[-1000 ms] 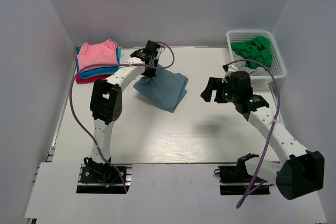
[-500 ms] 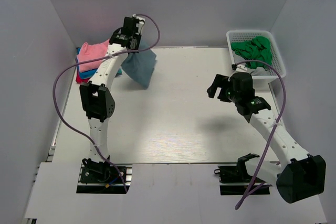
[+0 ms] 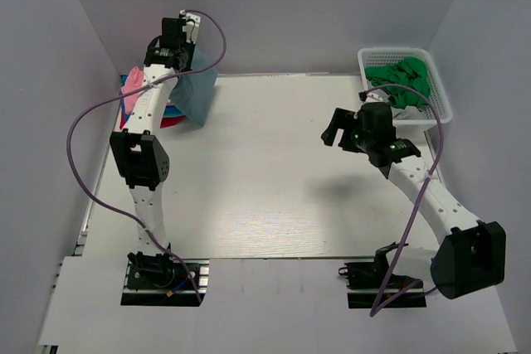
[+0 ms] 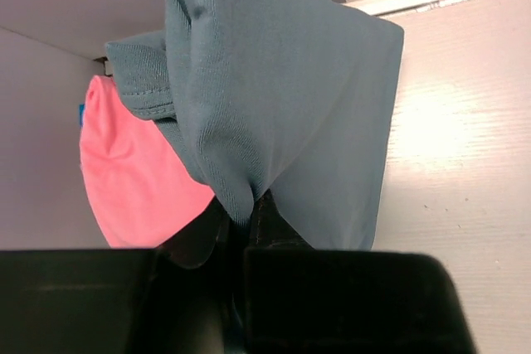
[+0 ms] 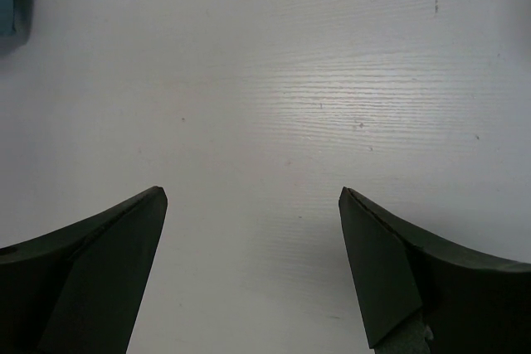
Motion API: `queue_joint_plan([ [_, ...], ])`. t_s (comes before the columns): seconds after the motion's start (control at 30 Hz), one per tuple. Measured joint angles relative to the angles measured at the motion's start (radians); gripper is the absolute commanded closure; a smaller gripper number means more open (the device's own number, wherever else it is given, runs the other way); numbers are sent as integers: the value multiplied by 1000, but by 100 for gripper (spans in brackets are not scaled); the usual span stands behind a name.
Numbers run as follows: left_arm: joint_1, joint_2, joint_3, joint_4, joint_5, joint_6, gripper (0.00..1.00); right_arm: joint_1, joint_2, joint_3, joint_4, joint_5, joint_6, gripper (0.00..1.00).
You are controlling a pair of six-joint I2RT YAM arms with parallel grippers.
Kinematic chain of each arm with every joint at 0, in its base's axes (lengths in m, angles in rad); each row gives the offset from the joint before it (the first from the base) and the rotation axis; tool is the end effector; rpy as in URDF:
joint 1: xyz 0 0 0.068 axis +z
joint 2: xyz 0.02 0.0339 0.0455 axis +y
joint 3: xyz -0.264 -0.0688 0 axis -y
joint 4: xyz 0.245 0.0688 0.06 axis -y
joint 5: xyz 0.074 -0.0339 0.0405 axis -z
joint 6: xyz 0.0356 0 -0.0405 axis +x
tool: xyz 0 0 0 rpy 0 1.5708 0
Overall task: Fold and stack the t-shirts
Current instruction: Put the neatly folded tshirt into the corner of the board with the left arm
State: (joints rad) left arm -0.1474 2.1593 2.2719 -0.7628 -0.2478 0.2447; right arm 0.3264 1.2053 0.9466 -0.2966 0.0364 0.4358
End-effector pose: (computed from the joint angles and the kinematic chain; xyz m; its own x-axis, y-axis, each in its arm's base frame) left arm 0.4856 -0.0633 0.3545 -0.5932 0.3255 -0.7363 0.0958 0.9367 0.3369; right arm 0.2571 0.0856 0.2976 -0.5756 0.2505 -0.7784 -0.0531 0.9384 0.3413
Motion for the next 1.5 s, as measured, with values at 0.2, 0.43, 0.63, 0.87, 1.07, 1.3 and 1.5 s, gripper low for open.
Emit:
queue_joint_plan([
  [0.2, 26, -18, 43, 26, 40, 13, 100, 0, 60, 36, 14, -66, 6, 10],
  [0.43, 44, -79, 65, 84, 66, 13, 100, 0, 76, 40, 31, -114, 36, 10],
  [0.63, 101, -87, 66, 113, 84, -2, 100, 0, 128, 87, 32, -135, 52, 10],
  [0.87, 185, -82, 66, 122, 134, -27, 100, 0, 200, 156, 27, -145, 60, 10],
  [1.07, 245, -39, 64, 150, 189, -50, 100, 0, 251, 213, 9, -144, 63, 10],
  [1.3, 274, -16, 60, 153, 243, -70, 100, 0, 278, 232, 7, -149, 74, 10],
  [1.5, 275, -16, 60, 165, 316, -101, 100, 0, 279, 232, 7, -158, 78, 10],
])
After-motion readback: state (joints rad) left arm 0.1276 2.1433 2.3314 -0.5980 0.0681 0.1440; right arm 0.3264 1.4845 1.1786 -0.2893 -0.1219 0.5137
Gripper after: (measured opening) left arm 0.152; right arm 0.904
